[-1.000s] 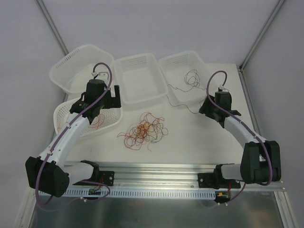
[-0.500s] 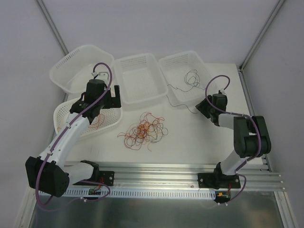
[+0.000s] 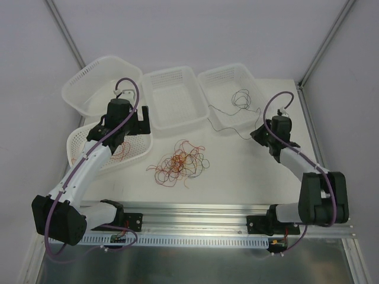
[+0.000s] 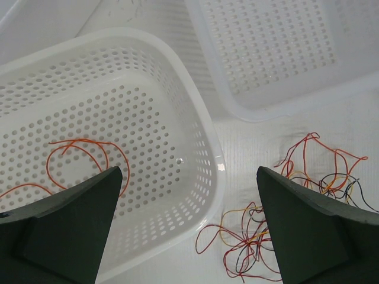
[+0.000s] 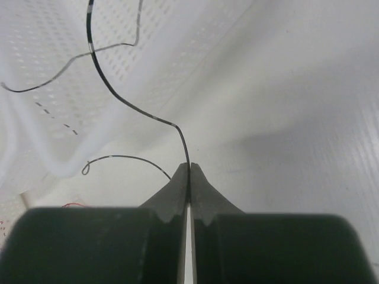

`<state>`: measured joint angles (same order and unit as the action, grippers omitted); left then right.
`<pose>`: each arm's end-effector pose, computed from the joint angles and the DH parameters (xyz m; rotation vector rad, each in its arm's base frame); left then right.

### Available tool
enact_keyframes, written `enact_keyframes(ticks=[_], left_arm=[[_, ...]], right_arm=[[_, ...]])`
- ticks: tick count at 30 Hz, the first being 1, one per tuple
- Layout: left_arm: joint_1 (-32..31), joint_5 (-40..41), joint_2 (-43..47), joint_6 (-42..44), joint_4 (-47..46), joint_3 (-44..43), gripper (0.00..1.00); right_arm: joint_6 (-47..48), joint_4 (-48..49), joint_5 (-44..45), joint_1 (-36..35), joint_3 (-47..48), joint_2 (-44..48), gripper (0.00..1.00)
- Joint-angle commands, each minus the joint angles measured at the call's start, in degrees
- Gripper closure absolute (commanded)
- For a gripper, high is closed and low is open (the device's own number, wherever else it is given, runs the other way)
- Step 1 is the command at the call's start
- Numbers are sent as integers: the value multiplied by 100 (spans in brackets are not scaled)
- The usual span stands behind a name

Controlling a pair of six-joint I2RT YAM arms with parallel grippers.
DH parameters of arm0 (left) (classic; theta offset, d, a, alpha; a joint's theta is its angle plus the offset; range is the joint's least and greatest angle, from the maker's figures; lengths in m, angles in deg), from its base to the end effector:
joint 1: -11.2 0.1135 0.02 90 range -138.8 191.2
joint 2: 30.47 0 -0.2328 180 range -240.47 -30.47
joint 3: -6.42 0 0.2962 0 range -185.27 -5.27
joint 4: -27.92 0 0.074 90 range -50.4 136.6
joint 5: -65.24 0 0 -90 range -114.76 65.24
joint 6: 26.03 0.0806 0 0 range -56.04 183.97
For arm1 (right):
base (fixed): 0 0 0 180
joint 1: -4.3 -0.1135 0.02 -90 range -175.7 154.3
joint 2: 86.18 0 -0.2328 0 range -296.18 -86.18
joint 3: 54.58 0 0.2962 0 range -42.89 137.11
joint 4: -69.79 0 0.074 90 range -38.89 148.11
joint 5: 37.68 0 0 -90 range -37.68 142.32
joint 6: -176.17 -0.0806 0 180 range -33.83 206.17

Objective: Untangle the cables

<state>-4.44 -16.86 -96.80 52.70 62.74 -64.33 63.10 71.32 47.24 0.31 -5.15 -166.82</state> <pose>0.3444 -0.0849 0.2717 -0.0029 2.0988 -0.1386 0.3681 0.0328 0.1133 0.2958 2.0881 0.3775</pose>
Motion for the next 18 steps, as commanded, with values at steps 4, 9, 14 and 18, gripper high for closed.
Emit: enact_keyframes(ticks=[4,9,14,18], left_arm=[[70,-113,49,-25,-125,53,1],[70,-122,58,-33,-125,53,1],[70,-96,58,-25,-125,62,1],[70,-78,58,-16,-125,62,1]], right_arm=[[953,-2854,384,21,1550,1181,99],[1270,-3623,306,21,3009,1077,99],[1296,-3642,253,21,4627,376,99],[1139,-3405,262,38,5462,-231,99]])
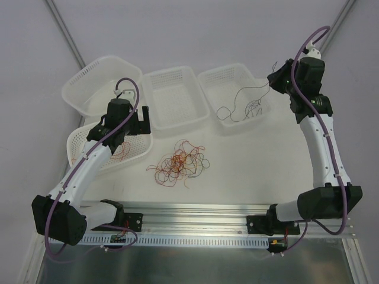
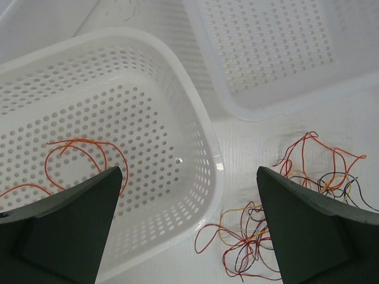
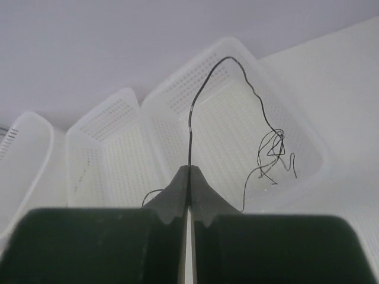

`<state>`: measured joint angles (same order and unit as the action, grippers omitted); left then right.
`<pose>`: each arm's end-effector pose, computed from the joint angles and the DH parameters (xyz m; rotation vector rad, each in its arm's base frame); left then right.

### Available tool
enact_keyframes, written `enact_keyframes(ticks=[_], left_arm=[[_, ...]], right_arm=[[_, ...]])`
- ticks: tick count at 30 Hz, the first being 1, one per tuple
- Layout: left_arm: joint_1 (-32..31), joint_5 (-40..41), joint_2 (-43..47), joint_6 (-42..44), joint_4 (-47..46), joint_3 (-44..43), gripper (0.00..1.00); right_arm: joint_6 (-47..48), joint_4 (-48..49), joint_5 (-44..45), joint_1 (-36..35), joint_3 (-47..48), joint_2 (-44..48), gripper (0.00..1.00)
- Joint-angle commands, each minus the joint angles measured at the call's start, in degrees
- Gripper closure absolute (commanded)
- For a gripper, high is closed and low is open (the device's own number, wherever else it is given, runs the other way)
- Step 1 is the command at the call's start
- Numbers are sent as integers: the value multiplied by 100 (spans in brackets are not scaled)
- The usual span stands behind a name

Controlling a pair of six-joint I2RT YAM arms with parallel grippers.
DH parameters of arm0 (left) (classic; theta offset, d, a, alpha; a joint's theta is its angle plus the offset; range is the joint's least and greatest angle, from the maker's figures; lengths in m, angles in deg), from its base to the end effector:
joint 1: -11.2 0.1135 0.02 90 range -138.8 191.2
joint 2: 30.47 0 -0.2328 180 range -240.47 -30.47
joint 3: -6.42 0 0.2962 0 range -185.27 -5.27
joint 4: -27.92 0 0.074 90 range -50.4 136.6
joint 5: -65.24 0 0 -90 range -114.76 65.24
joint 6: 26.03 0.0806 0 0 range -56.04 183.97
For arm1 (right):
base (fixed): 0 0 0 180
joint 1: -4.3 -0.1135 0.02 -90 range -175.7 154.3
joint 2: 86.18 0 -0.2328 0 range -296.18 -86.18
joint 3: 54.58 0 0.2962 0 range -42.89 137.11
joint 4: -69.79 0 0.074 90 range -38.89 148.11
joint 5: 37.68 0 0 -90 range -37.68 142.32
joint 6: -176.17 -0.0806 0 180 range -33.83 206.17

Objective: Untangle the cables

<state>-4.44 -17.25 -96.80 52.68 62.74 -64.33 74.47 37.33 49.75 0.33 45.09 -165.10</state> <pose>0.3443 -0.0855 0.2717 0.0008 2.0997 -0.1459 0.4023 0.0315 0.4155 0.0876 1.7789 0.2372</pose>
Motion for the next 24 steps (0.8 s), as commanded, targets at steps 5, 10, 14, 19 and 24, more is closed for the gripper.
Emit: enact_keyframes(ticks=[5,10,14,19,24], left_arm=[[70,-4,32,-5,-125,62,1],[70,-39,-3,-5,-116,53,1],[79,-48,-38,-5,-116,53,1],[79,-48,-73,-5,-116,53,1],[79,-83,-100,-14,-125,45,1]], right_arm=[[-376,618,-165,80,1044,-1029,99],[-473,969,54,89,1335,-1599,99],[-613,1189,116,98,1292,-2004,99],[-798,1304,-15,89,1151,-2497,99],[-956,1077,-410,19,975,-3128,99]])
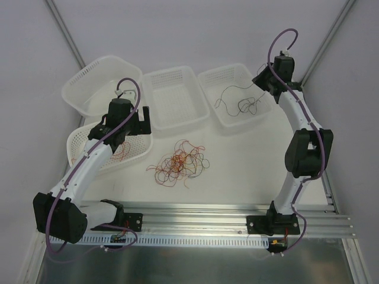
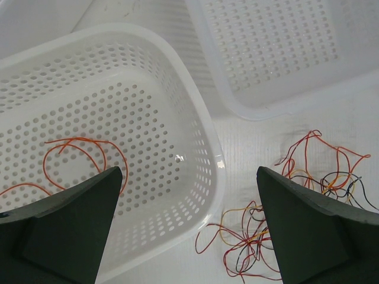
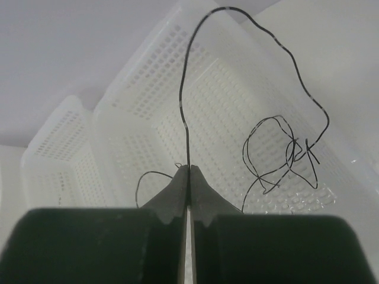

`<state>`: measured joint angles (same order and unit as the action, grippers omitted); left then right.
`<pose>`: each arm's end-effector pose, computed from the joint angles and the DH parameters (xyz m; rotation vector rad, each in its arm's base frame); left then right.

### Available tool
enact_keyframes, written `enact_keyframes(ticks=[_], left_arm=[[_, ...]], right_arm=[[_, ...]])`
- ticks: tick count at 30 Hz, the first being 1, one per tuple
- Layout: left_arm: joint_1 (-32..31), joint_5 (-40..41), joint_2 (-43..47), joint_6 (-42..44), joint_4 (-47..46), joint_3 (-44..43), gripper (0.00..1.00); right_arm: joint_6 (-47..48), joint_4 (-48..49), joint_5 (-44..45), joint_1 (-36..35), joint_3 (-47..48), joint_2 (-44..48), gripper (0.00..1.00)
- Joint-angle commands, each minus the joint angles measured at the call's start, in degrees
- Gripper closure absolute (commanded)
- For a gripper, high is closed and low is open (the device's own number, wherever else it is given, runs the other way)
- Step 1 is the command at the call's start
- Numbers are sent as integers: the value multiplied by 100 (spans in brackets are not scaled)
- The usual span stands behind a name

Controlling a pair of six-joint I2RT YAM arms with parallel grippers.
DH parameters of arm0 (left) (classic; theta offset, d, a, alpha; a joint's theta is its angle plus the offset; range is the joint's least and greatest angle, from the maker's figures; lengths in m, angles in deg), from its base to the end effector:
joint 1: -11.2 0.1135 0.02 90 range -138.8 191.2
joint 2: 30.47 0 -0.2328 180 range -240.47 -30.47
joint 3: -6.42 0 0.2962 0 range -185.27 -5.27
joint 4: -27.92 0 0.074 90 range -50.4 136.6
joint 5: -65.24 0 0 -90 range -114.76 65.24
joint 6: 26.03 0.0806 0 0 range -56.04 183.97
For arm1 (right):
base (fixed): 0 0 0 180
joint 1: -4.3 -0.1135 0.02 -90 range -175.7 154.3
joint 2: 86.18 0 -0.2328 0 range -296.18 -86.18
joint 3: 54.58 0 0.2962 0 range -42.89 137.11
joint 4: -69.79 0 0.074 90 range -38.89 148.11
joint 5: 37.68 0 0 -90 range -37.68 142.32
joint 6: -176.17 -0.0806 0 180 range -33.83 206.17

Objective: Untangle the cables

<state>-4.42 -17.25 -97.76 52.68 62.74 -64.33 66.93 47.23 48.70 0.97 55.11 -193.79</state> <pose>0.3469 -0.0860 0.2660 0.0020 2.1161 -0.1414 0.5299 0.0359 0.2921 0.2264 1.9278 0.3237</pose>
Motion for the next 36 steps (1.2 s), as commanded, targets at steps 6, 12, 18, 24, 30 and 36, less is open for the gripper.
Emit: enact_keyframes(ticks=[6,12,18,24,30,36], left_arm=[[85,-109,-21,-22,-125,45,1],[76,-118,-30,-22,-125,45,1],[85,-153,-30,-31,-116,53,1],[76,-249,-39,-49,-125,45,1],[76,-416,-56,-84,-116,27,1],[76,-575,-56,-128,-116,27,1]], right_arm=[[26,-590,-824,-255,97,-892,99],[421,-1468,-1071,-352,465,-1420,99],[842,-2390,-852,-379,861,-1596,98],[1142,-3438,-281,-370,1327,-1518,93],[1467,-3939,-587,-405,1380,-1201,87],[1819,-4048,-614,-545,1241,-771,73]])
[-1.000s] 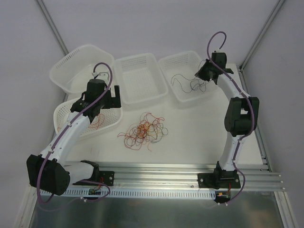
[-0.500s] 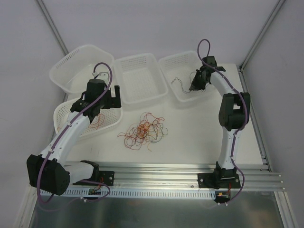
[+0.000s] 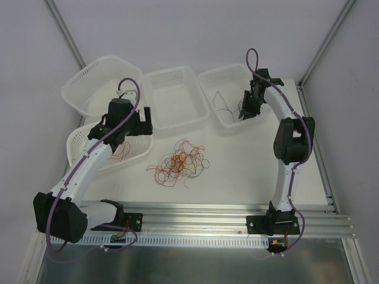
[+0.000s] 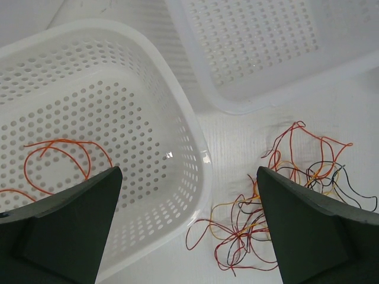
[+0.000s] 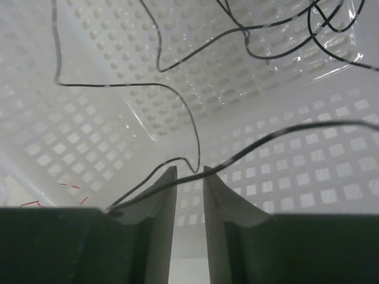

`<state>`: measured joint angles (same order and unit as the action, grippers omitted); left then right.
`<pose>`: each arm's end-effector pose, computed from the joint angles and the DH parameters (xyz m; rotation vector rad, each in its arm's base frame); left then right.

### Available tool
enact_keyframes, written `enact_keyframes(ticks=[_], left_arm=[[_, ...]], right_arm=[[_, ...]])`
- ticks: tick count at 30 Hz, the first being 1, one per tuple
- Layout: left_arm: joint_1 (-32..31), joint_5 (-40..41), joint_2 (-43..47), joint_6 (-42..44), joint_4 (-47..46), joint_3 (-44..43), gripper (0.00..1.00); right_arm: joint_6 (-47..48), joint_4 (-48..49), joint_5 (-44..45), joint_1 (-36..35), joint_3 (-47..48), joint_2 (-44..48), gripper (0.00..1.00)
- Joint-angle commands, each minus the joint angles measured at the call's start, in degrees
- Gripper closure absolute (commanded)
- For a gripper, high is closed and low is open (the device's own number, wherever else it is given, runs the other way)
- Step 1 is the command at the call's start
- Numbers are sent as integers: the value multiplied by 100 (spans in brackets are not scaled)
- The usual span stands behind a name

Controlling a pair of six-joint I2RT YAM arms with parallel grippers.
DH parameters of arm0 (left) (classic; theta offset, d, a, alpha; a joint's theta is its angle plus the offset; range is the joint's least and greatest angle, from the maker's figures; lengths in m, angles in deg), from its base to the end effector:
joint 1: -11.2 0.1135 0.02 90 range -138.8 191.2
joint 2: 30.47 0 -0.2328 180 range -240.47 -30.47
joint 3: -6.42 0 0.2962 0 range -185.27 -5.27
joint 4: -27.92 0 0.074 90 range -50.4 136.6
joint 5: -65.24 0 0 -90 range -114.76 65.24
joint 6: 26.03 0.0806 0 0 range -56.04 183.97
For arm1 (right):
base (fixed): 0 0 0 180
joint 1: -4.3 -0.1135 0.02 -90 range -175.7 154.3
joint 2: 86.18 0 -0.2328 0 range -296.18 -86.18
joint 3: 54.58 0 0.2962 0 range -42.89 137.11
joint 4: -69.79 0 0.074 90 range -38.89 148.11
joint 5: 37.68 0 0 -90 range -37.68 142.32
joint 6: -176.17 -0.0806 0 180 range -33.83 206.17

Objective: Untangle the cables

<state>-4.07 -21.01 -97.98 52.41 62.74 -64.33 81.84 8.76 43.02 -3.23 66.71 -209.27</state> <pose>0.3470 -0.0893 0.2645 0.0299 2.1275 -0.2082 0.5071 0.0802 0.1626 -0.1271 2.6703 0.2830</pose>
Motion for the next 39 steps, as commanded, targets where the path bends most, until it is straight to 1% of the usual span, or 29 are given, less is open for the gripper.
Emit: enact_keyframes(ticks=[1,2,4,5,6,8,9,10,11,12,13,15,16,17,18,21,22,25,26,28,29,32,35,39], left_arm=[[41,-225,-35,-102,-116,18,1],[50,-269,-35,-128,-116,27,1],[41,-348,-52,-146,-125,18,1],[41,-470,-70,-163,-125,9,1],[41,-550,-78,-181,-116,9,1],[41,-786,-79,-242,-125,1,1],[41,-866,-87,-268,-116,1,1],[41,-963,-79,-269,-116,1,1],[33,-1042,-79,-321,-125,1,1],[41,-1182,-79,-330,-125,-8,1],[33,-1253,-87,-348,-116,-8,1],[15,-1367,-96,-444,-116,-8,1],[-11,-1481,-87,-497,-125,0,1],[-37,-1569,-53,-654,-125,35,1],[-81,-1622,-26,-760,-116,88,1],[-380,-1693,106,-1156,-116,334,1],[-642,-1545,149,-1252,-116,482,1],[-1074,-1185,264,-1691,-125,703,1],[-1327,-949,290,-1980,-116,852,1],[-1505,-771,273,-2297,-134,993,2],[-1645,-701,256,-2603,-125,1116,3],[-1839,-463,185,-3070,-125,1265,9],[-2050,-401,89,-3300,-134,1293,14],[-2375,-68,44,-3371,-116,1292,19]], right_arm=[[328,-51,-80,-143,-226,934,70],[328,116,-98,-161,-359,1301,67],[285,416,-90,-205,-536,1611,60],[284,434,-72,-240,-536,1839,58],[302,426,-46,-284,-528,1963,53],[311,391,-2,-345,-545,2313,49],[311,382,42,-424,-580,2429,44],[311,381,138,-468,-632,2552,42],[328,434,174,-530,-798,2701,40],[354,469,235,-652,-896,2963,35],[390,513,244,-723,-1018,3123,34],[381,662,227,-933,-1449,3395,32],[364,758,114,-1004,-1633,3710,32],[320,986,34,-1074,-1835,3844,32],[285,1110,-71,-1249,-2298,4010,32],[30,1602,-264,-1644,-2986,4450,32],[-23,1742,-396,-1768,-3424,4573,33],[-207,2226,-467,-2217,-4084,4636,33],[-286,2497,-459,-2305,-4226,4627,33],[-532,2823,-502,-2542,-4647,4575,32],[-603,3138,-520,-2621,-4780,4540,33],[-875,3622,-468,-2850,-5140,4355,33],[-1025,3966,-380,-3052,-5370,4267,33],[-1086,4248,-257,-3167,-5712,4293,32]])
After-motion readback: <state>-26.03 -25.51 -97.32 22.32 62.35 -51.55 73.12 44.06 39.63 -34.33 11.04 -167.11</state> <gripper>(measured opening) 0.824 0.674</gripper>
